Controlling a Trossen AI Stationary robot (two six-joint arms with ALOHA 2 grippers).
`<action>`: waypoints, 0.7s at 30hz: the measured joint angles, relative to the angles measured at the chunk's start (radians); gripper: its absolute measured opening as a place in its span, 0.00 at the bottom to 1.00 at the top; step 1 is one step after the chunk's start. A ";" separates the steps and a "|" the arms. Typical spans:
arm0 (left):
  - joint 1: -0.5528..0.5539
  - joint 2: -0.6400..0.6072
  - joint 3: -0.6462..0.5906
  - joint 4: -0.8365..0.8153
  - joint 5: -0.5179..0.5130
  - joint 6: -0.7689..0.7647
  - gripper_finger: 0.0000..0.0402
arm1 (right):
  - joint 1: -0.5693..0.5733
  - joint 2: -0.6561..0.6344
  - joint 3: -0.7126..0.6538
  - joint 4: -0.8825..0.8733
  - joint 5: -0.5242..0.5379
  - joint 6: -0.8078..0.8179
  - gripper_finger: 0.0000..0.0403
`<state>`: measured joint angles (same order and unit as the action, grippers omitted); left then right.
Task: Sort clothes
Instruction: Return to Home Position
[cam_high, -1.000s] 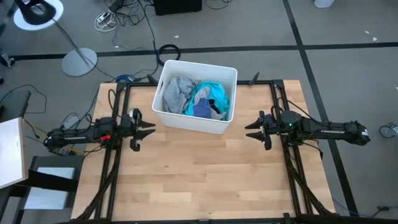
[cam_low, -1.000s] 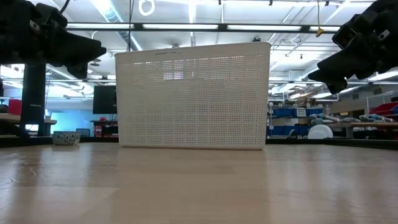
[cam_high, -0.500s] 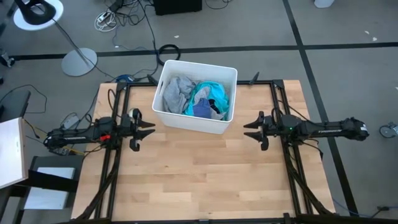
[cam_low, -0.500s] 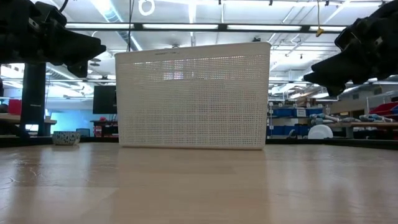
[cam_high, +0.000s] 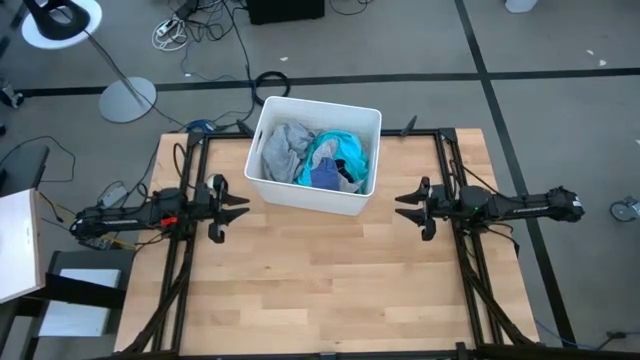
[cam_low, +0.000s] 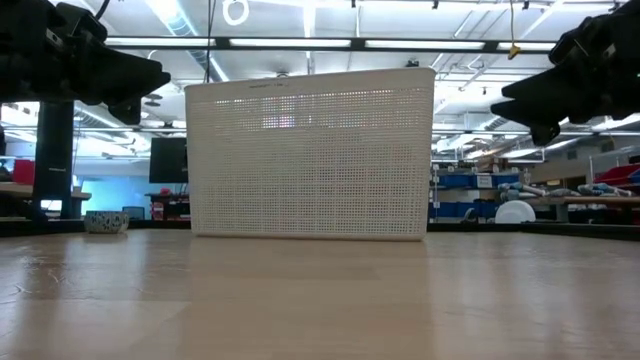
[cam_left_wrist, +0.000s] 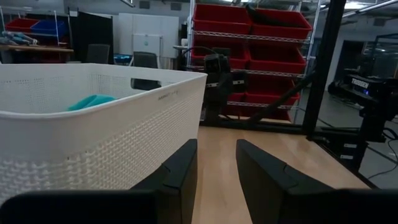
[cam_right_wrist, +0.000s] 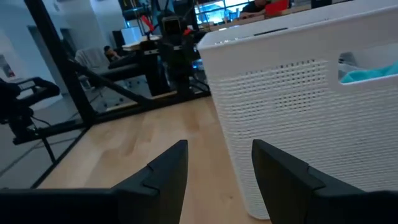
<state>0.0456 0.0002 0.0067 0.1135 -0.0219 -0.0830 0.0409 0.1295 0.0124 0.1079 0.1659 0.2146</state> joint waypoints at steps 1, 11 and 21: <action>0.000 0.000 0.000 0.000 0.000 0.000 0.29 | 0.016 -0.004 0.000 -0.002 0.017 0.003 0.44; 0.000 0.000 0.000 0.000 0.000 0.000 0.29 | 0.187 -0.009 -0.002 -0.020 0.216 -0.029 0.44; 0.000 0.000 0.000 0.000 0.000 0.000 0.29 | 0.220 -0.009 -0.003 -0.014 0.345 -0.069 0.44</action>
<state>0.0460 0.0002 0.0067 0.1135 -0.0223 -0.0830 0.2611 0.1207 0.0093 0.0934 0.5114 0.1460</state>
